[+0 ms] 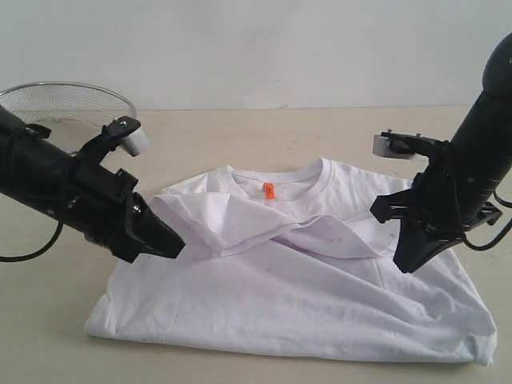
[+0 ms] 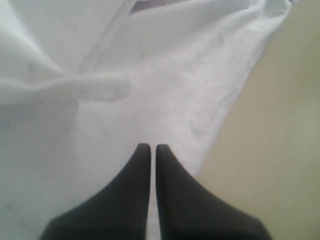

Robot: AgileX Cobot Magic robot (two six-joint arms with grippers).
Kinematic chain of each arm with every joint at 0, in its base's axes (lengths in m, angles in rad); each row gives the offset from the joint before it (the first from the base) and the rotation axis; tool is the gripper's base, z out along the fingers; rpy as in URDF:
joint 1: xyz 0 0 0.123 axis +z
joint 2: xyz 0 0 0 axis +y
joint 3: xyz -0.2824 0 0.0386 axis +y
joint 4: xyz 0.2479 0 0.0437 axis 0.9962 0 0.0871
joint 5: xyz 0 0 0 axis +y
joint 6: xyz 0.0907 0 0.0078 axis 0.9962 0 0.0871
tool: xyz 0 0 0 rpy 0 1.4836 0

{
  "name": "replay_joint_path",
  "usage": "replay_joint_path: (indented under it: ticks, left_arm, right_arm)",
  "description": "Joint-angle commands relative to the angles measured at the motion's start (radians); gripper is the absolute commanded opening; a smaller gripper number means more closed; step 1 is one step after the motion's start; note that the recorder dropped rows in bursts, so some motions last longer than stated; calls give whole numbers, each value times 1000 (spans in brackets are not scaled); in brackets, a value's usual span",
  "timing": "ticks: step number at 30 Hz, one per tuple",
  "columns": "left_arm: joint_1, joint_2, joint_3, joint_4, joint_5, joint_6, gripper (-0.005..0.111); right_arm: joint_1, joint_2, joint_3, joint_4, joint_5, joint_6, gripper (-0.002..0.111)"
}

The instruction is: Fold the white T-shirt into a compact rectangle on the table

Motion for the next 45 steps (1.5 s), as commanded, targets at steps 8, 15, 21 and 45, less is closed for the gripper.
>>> replay_joint_path:
  ticks: [8, 15, 21, 45]
  left_arm:
    - [-14, 45, -7, -44, -102, -9, 5]
    - [-127, 26, -7, 249, -215, -114, 5]
    - [-127, -15, -7, 7, -287, -357, 5]
    - [-115, 52, -5, 57, -138, -76, 5]
  right_arm:
    - [1, -13, -3, 9, -171, -44, 0]
    - [-1, -13, -3, 5, -171, -49, 0]
    - [-1, -13, -3, 5, -184, -51, 0]
    - [-1, -13, -3, 9, -178, -66, 0]
